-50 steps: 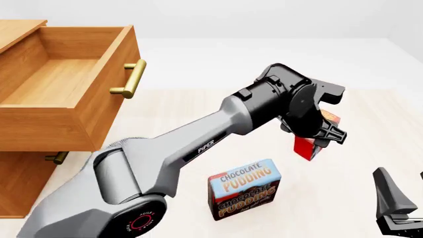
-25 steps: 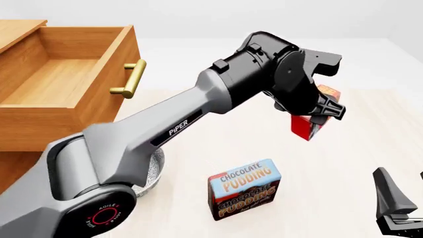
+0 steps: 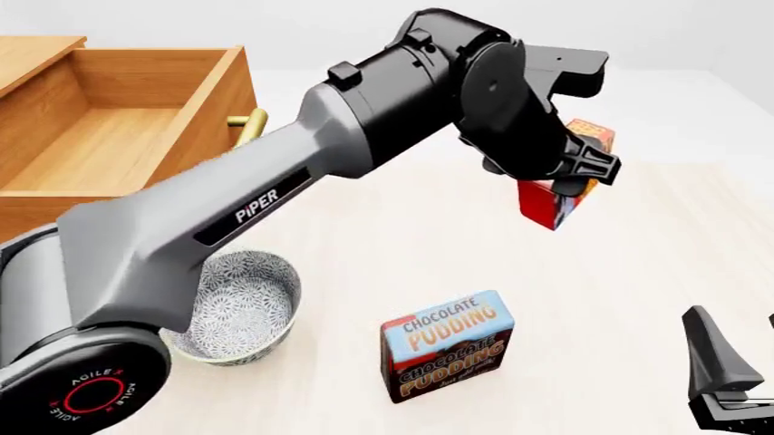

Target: Put the butter at the back in the top drawer of the cabinet and close it.

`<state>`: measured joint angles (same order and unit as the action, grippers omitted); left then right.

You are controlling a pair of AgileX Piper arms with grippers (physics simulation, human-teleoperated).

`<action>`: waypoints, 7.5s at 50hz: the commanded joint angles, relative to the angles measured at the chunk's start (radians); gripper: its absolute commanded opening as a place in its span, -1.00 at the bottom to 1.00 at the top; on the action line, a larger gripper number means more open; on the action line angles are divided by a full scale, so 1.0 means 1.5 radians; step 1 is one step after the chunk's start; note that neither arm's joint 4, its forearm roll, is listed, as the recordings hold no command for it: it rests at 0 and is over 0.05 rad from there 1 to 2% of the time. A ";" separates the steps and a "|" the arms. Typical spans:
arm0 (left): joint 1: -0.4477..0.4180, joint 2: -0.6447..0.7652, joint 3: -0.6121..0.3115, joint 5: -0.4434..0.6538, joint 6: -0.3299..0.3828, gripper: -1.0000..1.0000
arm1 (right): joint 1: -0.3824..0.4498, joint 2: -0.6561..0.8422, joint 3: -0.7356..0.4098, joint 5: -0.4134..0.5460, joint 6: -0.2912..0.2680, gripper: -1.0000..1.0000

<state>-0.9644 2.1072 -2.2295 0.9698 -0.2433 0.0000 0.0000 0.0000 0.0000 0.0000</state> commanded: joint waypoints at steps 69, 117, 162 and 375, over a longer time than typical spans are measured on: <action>0.137 -0.311 0.142 0.073 0.071 -1.00 | 0.000 0.000 0.000 0.000 0.000 1.00; 0.289 -0.456 0.196 0.127 0.128 -1.00 | 0.000 0.000 0.000 0.000 0.000 1.00; 0.460 -0.627 0.354 0.155 0.147 -1.00 | 0.000 0.000 0.000 0.000 0.000 1.00; 0.677 -0.568 0.642 -0.078 0.147 -1.00 | 0.000 0.000 0.000 0.000 0.000 1.00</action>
<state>0.0501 1.2557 -1.2633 0.8687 -0.0391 0.0000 0.0000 0.0000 0.0000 0.0000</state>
